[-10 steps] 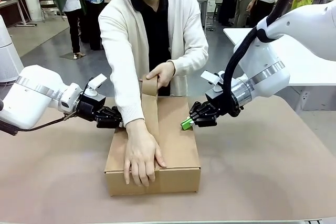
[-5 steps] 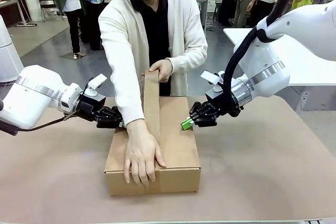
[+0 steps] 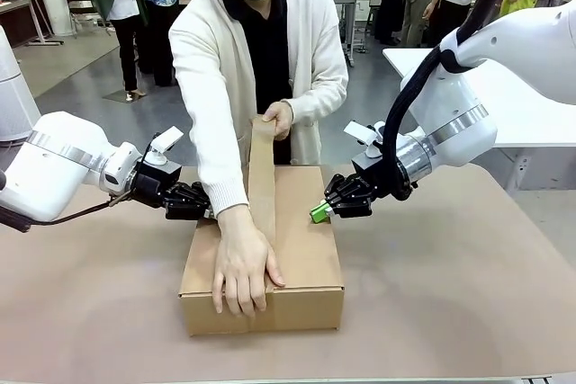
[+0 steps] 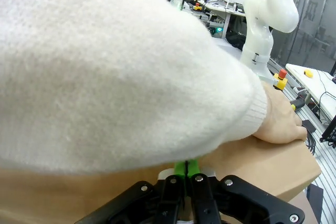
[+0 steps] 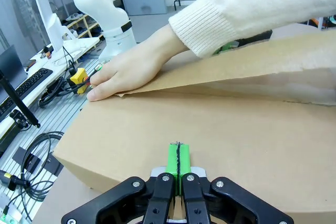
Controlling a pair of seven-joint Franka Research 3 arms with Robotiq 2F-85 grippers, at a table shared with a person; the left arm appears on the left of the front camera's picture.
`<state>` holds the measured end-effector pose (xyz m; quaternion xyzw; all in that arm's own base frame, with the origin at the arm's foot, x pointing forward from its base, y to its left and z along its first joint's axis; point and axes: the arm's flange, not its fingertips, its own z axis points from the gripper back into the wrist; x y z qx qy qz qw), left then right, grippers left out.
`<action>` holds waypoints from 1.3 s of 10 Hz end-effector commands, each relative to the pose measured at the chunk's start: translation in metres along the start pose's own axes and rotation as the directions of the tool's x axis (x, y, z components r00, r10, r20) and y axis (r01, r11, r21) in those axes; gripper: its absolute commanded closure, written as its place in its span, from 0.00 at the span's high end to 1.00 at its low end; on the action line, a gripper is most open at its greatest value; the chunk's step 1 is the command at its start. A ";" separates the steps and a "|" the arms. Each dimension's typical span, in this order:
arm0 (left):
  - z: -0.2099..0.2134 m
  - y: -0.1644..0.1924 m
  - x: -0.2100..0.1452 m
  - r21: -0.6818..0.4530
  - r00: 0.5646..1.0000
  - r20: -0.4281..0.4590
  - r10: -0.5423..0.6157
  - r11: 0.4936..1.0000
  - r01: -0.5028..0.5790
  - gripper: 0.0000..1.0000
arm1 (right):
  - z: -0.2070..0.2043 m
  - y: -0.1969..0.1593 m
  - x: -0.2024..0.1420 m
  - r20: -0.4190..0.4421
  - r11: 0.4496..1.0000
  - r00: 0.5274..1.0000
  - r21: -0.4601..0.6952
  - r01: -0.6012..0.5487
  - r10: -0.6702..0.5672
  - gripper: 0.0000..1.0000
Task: Wrap the clocks to prevent damage.
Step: After the human seals the box with tape, release both hands from the side flaps of the Package Box.
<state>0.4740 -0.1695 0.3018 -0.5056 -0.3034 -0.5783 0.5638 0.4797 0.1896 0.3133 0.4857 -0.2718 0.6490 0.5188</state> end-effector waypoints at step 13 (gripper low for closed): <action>-0.002 0.000 -0.003 0.005 1.000 -0.006 0.000 1.000 0.000 0.00 | -0.001 -0.001 -0.002 -0.001 1.000 1.000 -0.007 0.004 -0.004 0.01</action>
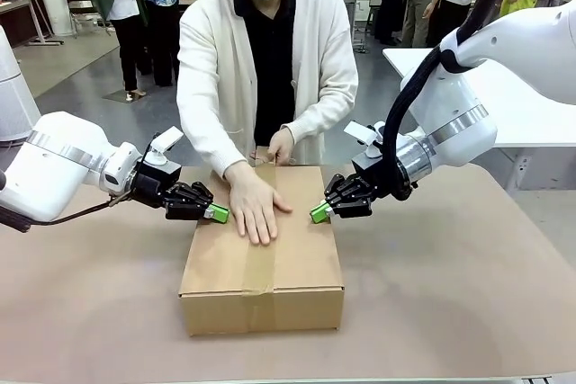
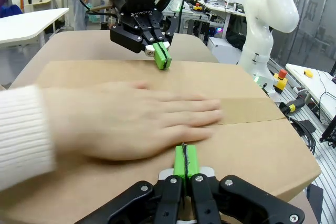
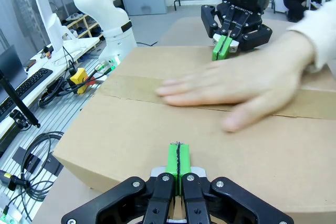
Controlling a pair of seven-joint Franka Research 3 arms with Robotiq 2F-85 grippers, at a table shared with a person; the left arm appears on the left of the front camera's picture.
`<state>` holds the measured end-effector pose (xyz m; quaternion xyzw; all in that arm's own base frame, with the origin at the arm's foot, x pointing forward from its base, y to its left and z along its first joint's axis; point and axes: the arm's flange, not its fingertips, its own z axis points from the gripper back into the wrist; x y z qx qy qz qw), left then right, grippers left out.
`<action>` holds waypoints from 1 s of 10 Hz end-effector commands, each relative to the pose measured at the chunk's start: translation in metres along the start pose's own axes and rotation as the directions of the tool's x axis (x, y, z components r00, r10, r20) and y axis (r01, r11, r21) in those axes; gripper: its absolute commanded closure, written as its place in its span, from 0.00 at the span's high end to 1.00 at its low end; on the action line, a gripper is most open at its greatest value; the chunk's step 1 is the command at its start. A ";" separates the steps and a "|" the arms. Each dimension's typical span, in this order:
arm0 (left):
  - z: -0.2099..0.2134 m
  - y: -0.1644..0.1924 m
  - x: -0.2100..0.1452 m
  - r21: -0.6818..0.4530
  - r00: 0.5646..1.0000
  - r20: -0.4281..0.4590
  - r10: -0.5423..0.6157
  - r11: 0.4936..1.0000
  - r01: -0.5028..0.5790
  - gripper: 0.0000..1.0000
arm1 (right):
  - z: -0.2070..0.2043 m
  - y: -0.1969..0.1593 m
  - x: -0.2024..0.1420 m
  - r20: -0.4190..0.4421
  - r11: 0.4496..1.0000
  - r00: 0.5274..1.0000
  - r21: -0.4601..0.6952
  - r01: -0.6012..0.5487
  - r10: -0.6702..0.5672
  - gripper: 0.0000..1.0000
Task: Wrap the clocks to prevent damage.
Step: After the human seals the box with tape, release both hands from the side flaps of the Package Box.
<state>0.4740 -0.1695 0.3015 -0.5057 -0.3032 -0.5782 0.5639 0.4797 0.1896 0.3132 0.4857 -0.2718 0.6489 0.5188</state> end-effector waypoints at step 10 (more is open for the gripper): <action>-0.002 0.000 -0.003 0.005 1.000 -0.006 0.000 1.000 0.000 0.00 | -0.001 -0.001 -0.002 -0.001 1.000 1.000 -0.007 0.004 -0.004 0.01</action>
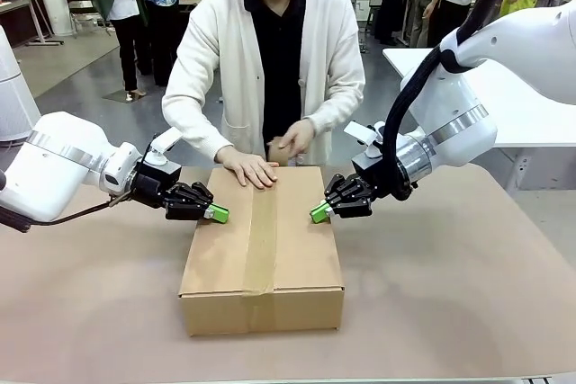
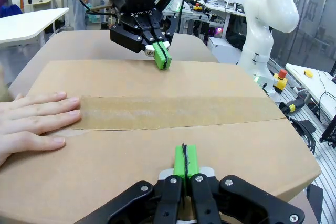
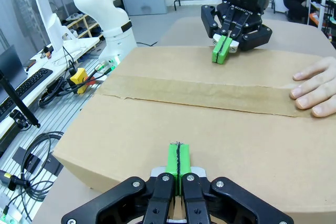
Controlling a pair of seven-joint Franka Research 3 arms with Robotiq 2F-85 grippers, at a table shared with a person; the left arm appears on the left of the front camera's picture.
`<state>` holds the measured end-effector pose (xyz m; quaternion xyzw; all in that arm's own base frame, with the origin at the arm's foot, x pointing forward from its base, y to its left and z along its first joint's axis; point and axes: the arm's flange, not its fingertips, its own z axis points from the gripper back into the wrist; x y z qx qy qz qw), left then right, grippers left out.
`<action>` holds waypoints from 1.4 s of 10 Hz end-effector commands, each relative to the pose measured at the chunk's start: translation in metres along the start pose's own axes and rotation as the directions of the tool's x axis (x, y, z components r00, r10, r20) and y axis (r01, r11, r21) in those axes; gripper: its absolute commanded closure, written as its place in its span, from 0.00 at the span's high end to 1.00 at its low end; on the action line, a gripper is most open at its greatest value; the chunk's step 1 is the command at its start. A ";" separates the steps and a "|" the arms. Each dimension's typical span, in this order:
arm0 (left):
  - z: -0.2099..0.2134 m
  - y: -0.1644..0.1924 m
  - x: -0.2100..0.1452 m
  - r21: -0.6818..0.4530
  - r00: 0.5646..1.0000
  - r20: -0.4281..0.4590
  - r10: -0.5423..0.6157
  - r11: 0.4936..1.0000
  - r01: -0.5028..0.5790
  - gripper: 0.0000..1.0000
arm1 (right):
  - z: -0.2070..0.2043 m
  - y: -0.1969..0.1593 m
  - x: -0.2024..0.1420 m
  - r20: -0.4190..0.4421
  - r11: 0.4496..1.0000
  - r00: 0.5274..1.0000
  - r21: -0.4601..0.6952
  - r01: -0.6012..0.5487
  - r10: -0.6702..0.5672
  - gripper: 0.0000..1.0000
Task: Wrap the clocks to prevent damage.
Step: After the human seals the box with tape, release both hands from the side flaps of the Package Box.
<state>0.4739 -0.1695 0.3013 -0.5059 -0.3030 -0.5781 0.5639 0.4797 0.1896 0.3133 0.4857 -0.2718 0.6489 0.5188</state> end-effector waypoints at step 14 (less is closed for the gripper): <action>-0.002 0.000 -0.003 0.006 1.000 -0.006 -0.001 1.000 0.001 0.00 | -0.001 -0.001 -0.002 -0.001 1.000 1.000 -0.007 0.004 -0.004 0.01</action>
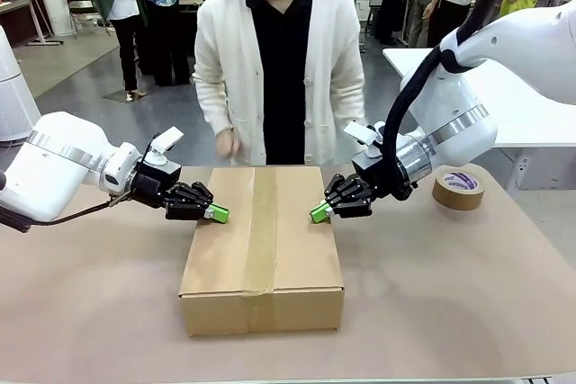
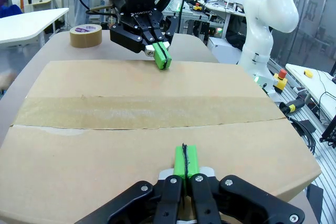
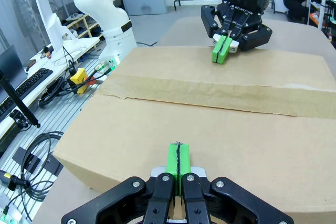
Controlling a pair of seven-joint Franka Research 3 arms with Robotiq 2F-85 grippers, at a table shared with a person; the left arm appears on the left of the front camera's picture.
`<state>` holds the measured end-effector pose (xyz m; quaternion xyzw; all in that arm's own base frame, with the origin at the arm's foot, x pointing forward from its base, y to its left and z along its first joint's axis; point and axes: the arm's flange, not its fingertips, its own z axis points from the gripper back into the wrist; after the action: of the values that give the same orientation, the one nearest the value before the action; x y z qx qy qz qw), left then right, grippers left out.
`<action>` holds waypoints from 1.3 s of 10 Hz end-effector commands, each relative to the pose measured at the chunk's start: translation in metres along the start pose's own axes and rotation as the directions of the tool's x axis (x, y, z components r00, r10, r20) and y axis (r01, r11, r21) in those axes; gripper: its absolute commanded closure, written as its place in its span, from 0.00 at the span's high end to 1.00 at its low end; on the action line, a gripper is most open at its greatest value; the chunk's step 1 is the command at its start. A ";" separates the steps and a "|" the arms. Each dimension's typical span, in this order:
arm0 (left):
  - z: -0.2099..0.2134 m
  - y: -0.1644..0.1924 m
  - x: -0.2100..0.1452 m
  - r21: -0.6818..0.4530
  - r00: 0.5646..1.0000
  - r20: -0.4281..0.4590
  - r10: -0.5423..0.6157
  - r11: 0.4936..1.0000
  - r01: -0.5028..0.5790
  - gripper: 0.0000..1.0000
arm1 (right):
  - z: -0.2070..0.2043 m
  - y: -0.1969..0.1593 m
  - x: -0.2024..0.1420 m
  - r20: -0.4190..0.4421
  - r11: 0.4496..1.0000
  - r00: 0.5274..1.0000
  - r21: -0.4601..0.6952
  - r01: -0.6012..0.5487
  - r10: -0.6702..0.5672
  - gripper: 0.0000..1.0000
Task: Wrap the clocks to prevent damage.
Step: After the human seals the box with tape, release both hands from the side flaps of the Package Box.
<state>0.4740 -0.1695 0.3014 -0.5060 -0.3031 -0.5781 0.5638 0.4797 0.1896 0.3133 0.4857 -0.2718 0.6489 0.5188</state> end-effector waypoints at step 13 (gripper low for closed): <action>0.189 -0.184 0.191 0.236 0.966 -0.246 0.074 0.972 -0.014 0.00 | 0.146 0.219 0.228 -0.403 0.904 0.895 -0.427 0.003 -0.193 0.01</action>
<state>0.3836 -0.0366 0.5633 -0.3673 -0.2596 -0.5854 0.6746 0.3436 0.0900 0.6036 0.2341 -0.2635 0.6440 0.6790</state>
